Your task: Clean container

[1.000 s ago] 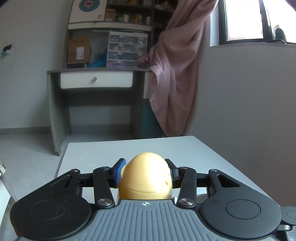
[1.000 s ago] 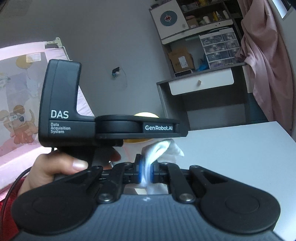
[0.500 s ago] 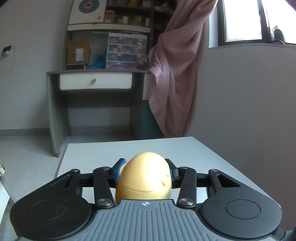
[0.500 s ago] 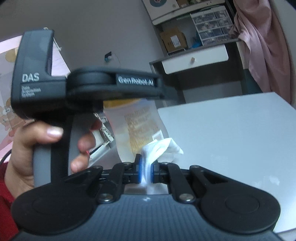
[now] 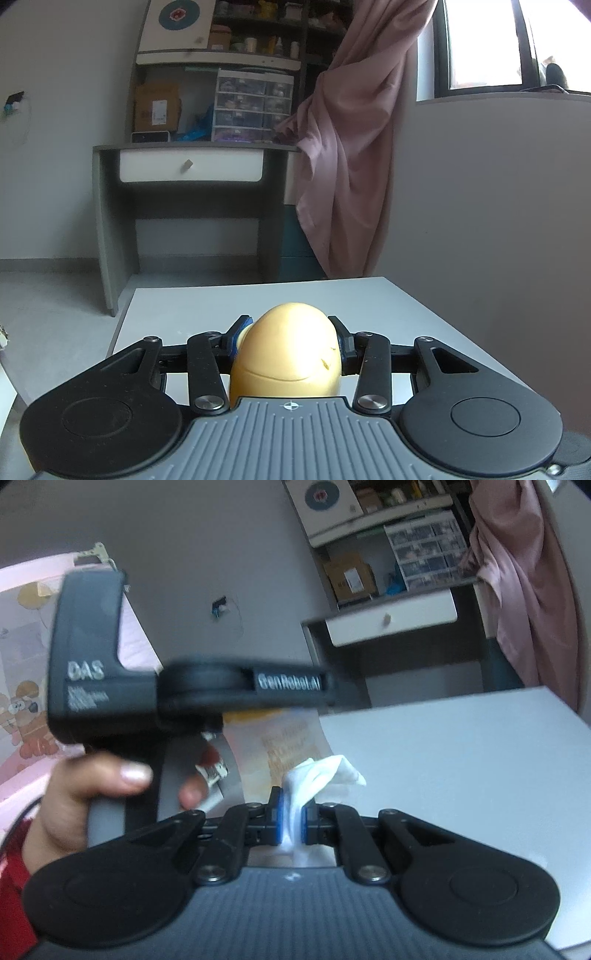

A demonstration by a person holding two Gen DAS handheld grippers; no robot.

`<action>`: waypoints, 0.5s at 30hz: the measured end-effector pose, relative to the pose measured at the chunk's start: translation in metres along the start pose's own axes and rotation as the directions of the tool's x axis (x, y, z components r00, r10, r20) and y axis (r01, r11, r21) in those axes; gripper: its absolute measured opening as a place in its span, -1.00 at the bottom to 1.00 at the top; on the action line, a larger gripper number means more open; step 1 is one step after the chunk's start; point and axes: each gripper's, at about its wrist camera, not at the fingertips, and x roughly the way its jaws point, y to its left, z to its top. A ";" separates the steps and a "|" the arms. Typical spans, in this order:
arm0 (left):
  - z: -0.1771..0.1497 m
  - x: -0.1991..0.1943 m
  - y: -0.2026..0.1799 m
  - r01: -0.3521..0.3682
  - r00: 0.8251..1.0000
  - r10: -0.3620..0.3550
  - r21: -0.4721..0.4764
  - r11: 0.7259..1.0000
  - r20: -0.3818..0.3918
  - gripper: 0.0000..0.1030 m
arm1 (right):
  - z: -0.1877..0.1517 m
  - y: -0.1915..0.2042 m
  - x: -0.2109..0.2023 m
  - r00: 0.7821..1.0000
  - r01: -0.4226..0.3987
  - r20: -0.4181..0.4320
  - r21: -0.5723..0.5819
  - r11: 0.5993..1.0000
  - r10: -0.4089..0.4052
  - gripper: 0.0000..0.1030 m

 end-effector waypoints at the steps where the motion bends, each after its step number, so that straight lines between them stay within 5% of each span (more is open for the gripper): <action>1: 0.000 0.000 0.000 0.000 1.000 0.000 0.000 1.000 0.000 -0.16 | 0.002 0.000 -0.002 1.000 -0.003 0.016 -0.002 1.000 0.003 -0.82; 6: 0.001 0.000 0.000 0.000 1.000 0.000 0.002 1.000 0.000 -0.16 | 0.007 0.000 -0.001 0.999 -0.012 0.039 -0.012 1.000 0.013 -0.82; 15: 0.000 -0.002 -0.001 0.003 1.000 -0.003 0.005 1.000 0.004 -0.16 | -0.011 -0.013 0.018 0.997 0.000 -0.079 0.032 0.999 0.002 -0.82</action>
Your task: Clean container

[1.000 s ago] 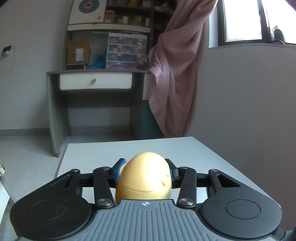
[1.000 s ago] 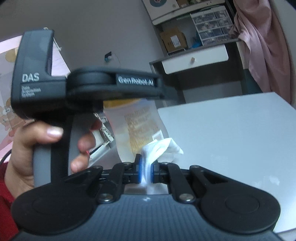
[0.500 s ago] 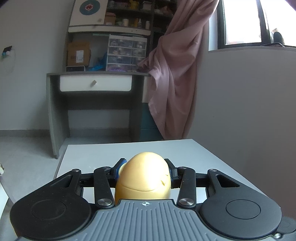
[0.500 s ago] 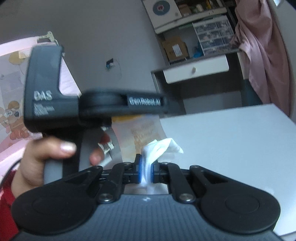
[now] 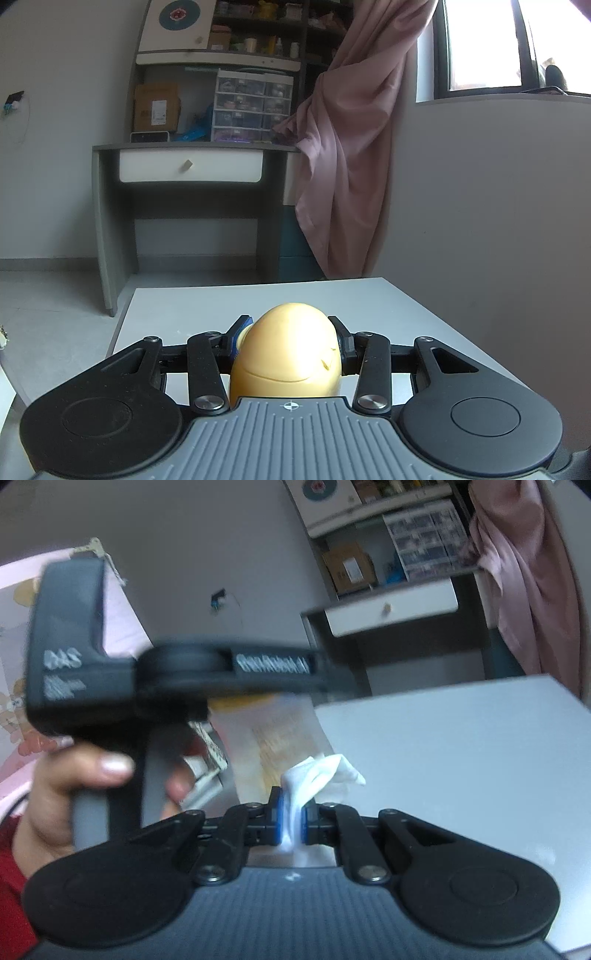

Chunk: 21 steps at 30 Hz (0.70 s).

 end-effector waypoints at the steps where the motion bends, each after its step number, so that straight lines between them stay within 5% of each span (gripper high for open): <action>1: 0.000 0.000 0.000 -0.001 1.000 0.001 0.000 1.000 0.001 -0.16 | -0.002 -0.001 0.002 1.000 0.002 -0.013 0.004 1.000 -0.002 -0.82; 6: 0.001 0.001 -0.001 -0.003 1.000 0.003 -0.003 1.000 0.000 -0.16 | -0.004 -0.001 0.005 0.999 0.005 -0.034 0.016 1.000 -0.005 -0.82; 21: 0.004 0.002 0.003 0.006 1.000 -0.006 -0.008 1.000 -0.016 -0.16 | 0.024 0.024 -0.020 0.996 0.027 0.091 -0.098 0.995 -0.018 -0.82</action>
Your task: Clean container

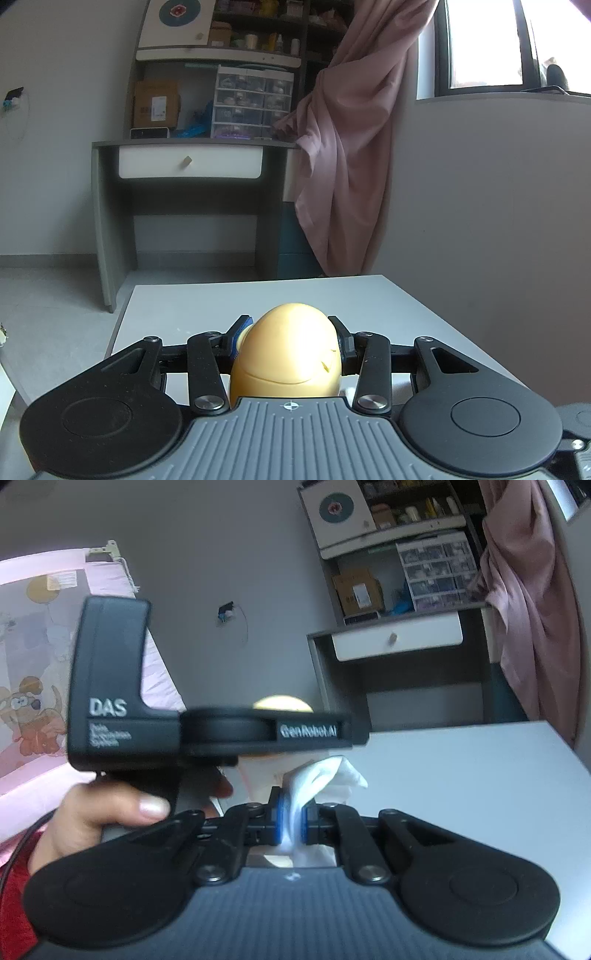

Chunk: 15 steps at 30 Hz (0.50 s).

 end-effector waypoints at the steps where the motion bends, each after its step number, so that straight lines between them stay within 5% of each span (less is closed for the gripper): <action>1: 0.000 0.000 0.000 0.000 1.000 0.000 0.000 1.000 -0.001 -0.16 | 0.001 0.000 0.000 1.000 0.004 0.003 -0.002 1.000 -0.004 -0.82; 15: -0.002 -0.003 0.000 0.002 1.000 -0.002 0.001 1.000 -0.002 -0.16 | -0.020 -0.013 0.019 0.995 0.011 -0.105 0.051 0.999 -0.006 -0.82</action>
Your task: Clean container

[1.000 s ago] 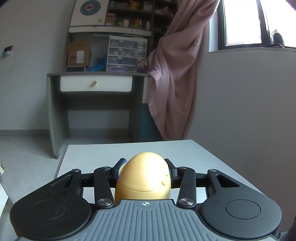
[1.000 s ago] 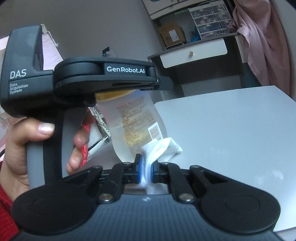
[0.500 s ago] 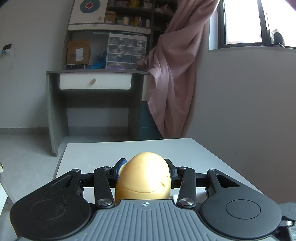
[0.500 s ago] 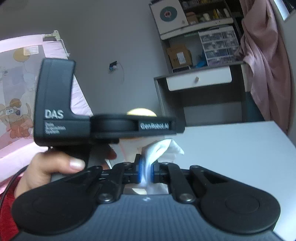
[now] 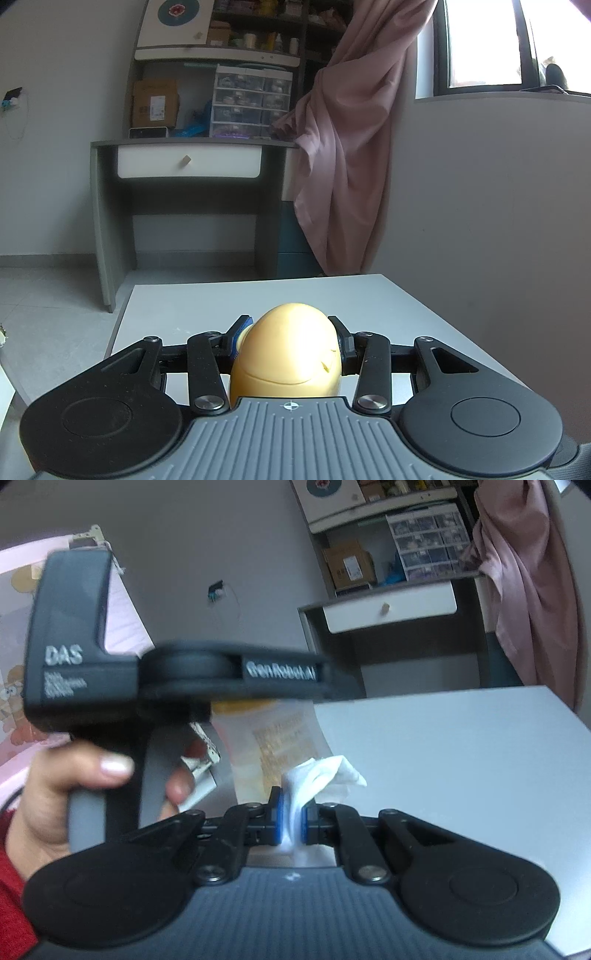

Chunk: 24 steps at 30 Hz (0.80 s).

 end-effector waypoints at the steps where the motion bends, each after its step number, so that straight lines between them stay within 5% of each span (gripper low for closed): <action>1: 0.000 0.000 0.000 -0.001 1.000 0.001 0.000 1.000 0.000 -0.16 | -0.001 -0.001 0.001 1.000 0.002 -0.009 0.000 1.000 -0.002 -0.82; 9: 0.001 0.002 -0.006 -0.005 1.000 0.005 0.001 1.000 -0.004 -0.16 | -0.004 -0.001 0.005 0.999 0.008 -0.036 -0.006 1.000 -0.009 -0.82; 24: 0.003 0.005 -0.004 -0.001 1.000 0.001 0.001 1.000 -0.013 -0.16 | 0.024 0.007 -0.014 0.997 0.000 0.076 -0.034 0.999 0.003 -0.82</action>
